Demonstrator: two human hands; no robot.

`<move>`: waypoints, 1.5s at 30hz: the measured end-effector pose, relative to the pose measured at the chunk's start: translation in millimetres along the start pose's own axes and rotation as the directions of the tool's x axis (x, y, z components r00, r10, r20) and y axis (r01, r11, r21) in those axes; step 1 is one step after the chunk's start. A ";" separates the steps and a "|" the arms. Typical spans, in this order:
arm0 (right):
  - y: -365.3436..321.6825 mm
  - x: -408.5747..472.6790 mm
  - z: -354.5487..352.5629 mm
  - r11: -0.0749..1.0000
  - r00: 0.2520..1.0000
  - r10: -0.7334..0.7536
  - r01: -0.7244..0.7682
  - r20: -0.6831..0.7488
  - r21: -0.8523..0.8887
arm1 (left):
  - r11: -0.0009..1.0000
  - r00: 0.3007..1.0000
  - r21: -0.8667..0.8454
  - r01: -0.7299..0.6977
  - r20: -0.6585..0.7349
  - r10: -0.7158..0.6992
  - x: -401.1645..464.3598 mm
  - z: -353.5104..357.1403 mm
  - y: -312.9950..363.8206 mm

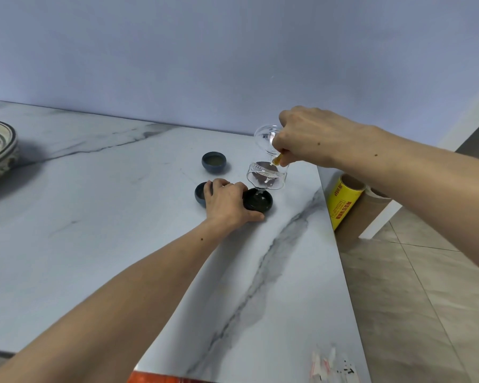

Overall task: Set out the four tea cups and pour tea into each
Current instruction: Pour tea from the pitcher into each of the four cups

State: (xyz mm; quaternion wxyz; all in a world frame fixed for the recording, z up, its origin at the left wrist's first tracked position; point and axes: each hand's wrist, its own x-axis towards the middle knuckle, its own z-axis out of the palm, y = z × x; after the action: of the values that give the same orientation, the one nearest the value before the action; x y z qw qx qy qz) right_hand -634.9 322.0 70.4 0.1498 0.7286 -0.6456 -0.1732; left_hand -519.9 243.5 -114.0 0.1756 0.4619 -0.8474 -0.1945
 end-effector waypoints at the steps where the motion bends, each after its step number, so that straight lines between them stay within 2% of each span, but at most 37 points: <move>1: -0.1 0.0 -0.5 1.000 1.000 -0.003 0.003 -0.002 -0.003 | 1.000 1.000 0.000 0.000 0.003 0.000 0.1 -0.1 -0.1; 38: 3.5 1.4 6.3 1.000 0.996 0.019 -0.018 0.090 -0.012 | 1.000 1.000 0.004 -0.011 0.022 0.011 3.6 1.0 -3.0; 45: 22.6 0.2 26.6 0.981 0.983 0.095 -0.119 0.154 0.153 | 1.000 0.999 0.011 -0.012 0.036 0.011 3.9 -0.6 -3.1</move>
State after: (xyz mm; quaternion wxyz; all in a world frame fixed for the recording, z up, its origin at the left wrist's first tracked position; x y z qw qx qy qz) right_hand -666.8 319.2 56.6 0.0516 0.6878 -0.7051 -0.1647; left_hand -519.5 238.6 -114.6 0.1591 0.4544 -0.8540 -0.1970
